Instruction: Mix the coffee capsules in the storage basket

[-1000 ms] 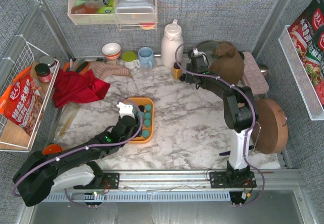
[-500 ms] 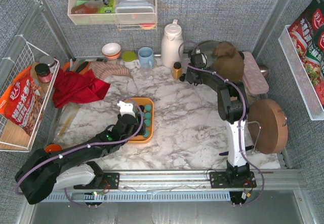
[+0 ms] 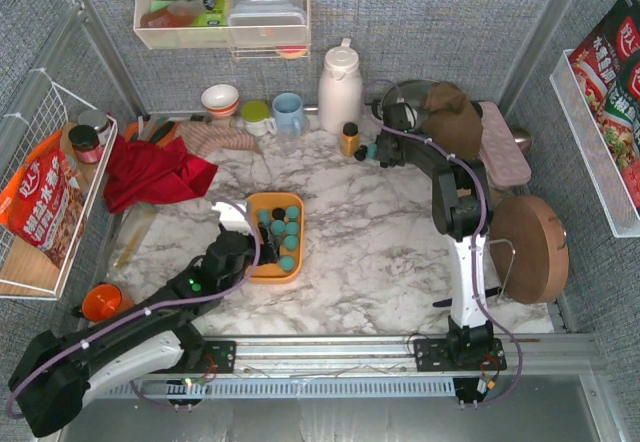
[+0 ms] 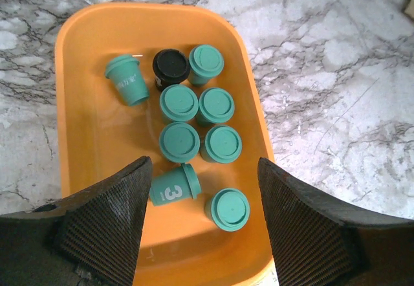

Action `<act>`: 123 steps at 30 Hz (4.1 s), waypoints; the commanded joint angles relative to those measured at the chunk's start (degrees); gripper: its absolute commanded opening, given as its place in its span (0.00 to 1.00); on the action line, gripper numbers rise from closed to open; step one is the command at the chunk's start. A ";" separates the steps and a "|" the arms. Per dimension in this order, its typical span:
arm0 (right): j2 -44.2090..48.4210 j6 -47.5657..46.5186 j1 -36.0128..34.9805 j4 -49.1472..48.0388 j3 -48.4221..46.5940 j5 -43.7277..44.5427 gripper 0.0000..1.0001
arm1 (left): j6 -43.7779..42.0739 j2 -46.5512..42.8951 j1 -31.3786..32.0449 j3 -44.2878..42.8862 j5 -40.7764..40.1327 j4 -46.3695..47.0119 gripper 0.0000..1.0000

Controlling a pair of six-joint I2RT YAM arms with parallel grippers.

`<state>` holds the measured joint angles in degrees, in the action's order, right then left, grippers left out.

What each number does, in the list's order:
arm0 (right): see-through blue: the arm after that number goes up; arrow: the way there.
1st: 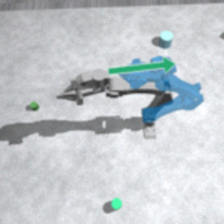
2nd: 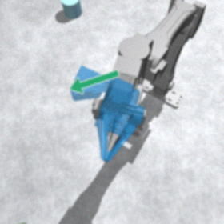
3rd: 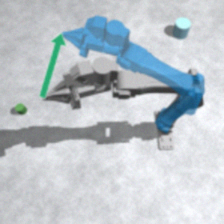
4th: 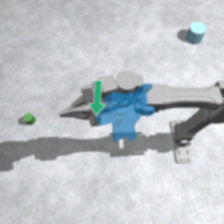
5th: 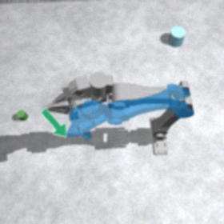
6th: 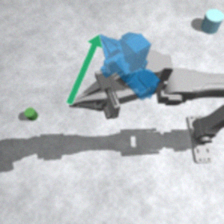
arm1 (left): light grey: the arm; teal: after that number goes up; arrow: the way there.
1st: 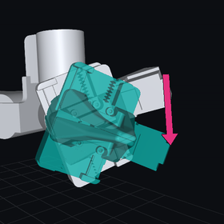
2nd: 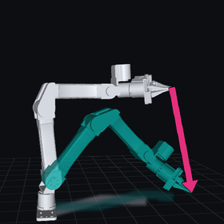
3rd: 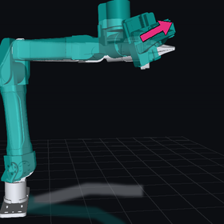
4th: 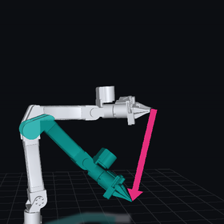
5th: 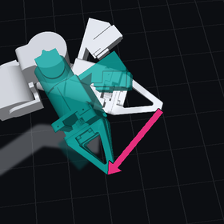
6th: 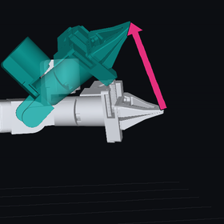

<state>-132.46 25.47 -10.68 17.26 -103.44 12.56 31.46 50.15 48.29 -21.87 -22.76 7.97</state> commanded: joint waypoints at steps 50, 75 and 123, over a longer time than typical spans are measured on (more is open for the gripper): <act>62.18 -65.67 -20.26 -50.53 71.76 -55.13 0.38 | 0.37 13.93 -0.30 -16.69 30.15 11.02 0.73; 63.49 -67.36 -22.72 -46.07 69.69 -52.16 0.38 | 6.42 20.32 -0.17 -16.23 33.89 16.95 0.56; 15.06 1.36 1.27 -18.22 18.36 -17.34 0.88 | -4.04 23.63 -16.06 -15.63 5.19 -9.85 0.49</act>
<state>-112.97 13.65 -12.36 -3.68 -80.90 1.96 28.80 72.31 32.91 -36.69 -17.37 -5.04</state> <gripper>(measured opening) 0.929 0.491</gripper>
